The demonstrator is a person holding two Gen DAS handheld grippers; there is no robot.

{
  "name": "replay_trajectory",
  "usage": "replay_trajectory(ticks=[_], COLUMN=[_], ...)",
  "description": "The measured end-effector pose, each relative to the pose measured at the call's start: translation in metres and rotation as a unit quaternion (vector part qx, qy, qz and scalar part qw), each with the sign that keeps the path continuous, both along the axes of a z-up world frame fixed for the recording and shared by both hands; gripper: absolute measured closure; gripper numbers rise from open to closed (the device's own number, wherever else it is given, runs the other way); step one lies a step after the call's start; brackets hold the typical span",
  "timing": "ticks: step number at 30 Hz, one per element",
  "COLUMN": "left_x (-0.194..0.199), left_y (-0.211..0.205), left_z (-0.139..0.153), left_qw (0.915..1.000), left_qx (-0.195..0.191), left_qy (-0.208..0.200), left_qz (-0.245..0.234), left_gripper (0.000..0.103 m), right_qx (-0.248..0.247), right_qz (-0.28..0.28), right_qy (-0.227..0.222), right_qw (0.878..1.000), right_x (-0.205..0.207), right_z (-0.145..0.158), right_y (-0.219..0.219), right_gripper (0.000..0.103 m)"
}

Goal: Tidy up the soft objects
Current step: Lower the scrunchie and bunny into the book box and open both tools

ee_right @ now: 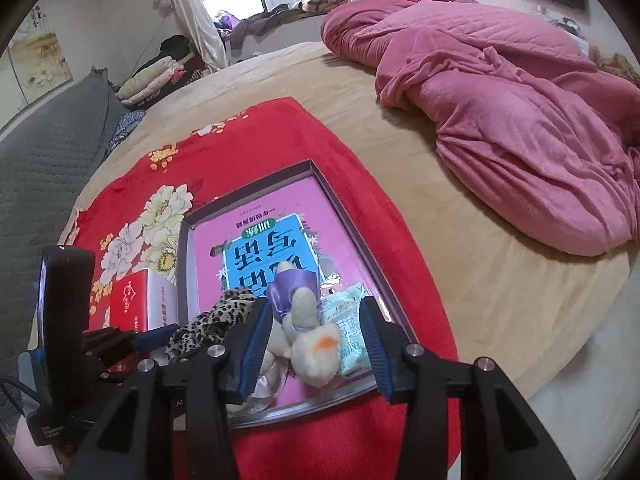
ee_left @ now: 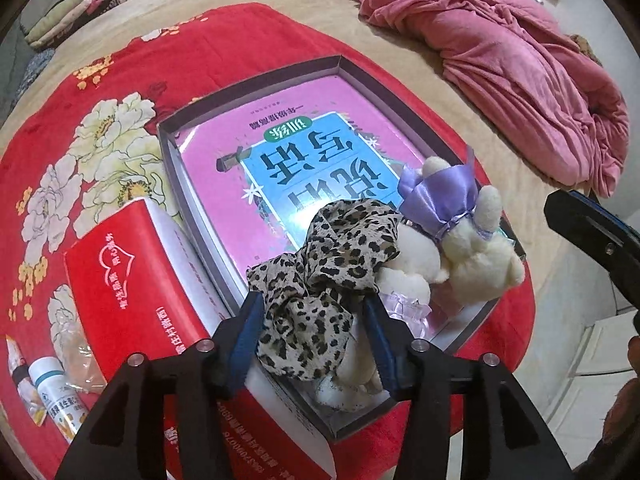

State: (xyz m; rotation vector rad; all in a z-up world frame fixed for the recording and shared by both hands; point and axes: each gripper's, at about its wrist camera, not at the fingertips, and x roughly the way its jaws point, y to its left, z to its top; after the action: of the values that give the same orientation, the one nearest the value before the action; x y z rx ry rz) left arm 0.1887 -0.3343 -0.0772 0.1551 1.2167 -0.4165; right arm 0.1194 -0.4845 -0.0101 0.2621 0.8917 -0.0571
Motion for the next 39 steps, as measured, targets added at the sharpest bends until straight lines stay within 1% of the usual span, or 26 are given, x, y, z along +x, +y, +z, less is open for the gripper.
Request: replay_trajectory(ticks=[2,7,23,25,28,31,35,39], left_x=[-0.001,-0.004,-0.017,-0.019,-0.022,-0.027,-0.034,-0.039], left_y=[0.000,0.002,0.014,0.017,0.020,0.026,0.038,0.051], left_z=[0.002,0.009,0.034,0.037,0.040,0.044,0.050,0.058], left_qw=[1.0000,0.9999,0.9995,0.9994,0.9993,0.9991,0.9988,0.9982], left_qx=[0.000,0.004,-0.012,-0.013,-0.015,-0.019,-0.029,-0.035], left_qy=[-0.002,-0.014,-0.028,-0.031,-0.034,-0.037,-0.039,-0.045], left_qz=[-0.002,-0.003,-0.006,-0.004,-0.001,0.001,0.009,0.017], left_gripper=[0.048,0.040,0.039,0.038,0.035,0.029,0.029,0.028], right_qx=[-0.002,-0.001,-0.014,-0.016,-0.018,-0.020,-0.024,-0.027], right_qz=[0.000,-0.001,-0.026,-0.031,-0.032,-0.035,-0.037,-0.034], right_qy=[-0.002,-0.007,-0.017,-0.017,-0.018,-0.017,-0.015,-0.022], right_qw=[1.000,1.000,0.999,0.999,0.999,0.999,0.999,0.999], right_x=[-0.001,-0.002,-0.010,-0.011,-0.012,-0.015,-0.017,-0.020], right_z=[0.002,0.007,0.022,0.023,0.024,0.025,0.027,0.034], right_y=[0.002,0.005,0.004,0.004,0.004,0.005,0.009,0.017], right_gripper=[0.058,0.058,0.048,0.047,0.043,0.041,0.040,0.040])
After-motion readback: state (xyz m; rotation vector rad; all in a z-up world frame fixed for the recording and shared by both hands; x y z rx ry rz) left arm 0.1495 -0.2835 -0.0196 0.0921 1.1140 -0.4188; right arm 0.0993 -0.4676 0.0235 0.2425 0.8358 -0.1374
